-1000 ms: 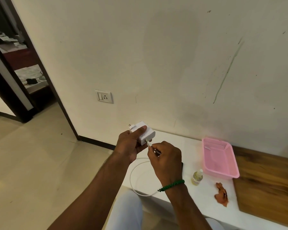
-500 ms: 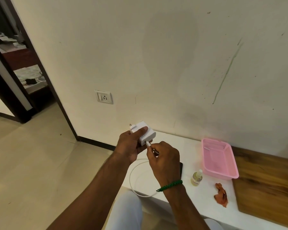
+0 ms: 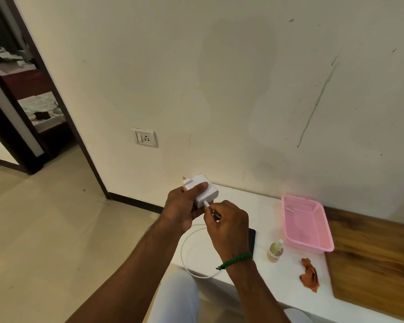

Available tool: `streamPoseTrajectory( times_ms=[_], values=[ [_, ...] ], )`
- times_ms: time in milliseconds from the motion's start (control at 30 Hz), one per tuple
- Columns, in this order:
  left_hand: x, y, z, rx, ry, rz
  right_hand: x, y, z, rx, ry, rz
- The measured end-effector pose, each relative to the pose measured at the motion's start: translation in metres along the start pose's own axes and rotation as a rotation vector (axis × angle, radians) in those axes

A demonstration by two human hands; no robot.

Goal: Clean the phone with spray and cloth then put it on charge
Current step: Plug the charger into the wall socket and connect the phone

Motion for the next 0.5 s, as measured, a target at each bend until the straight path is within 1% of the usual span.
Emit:
streamPoseTrajectory(
  times_ms=[233, 333, 433, 500],
  values=[
    [-0.002, -0.001, 0.001, -0.014, -0.016, 0.013, 0.0, -0.005, -0.001, 0.051, -0.028, -0.027],
    [-0.007, -0.004, -0.002, 0.001, -0.037, -0.024, 0.0, -0.008, -0.004, 0.073, -0.034, -0.024],
    [-0.015, -0.008, -0.006, -0.044, -0.049, -0.061, 0.001, -0.011, -0.008, 0.112, -0.036, -0.013],
    [-0.016, -0.01, -0.005, -0.076, -0.069, -0.057, 0.002, -0.013, -0.012, 0.145, -0.028, -0.006]
  ],
)
Point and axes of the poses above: each hand's wrist, its own x-axis towards the middle knuckle, its own y-axis out of the back of the hand, z = x × y, the point moved 1 cm from there along x, towards the middle knuckle, and after that the axes turned 15 degrees about -y, right-handed, at the moved point
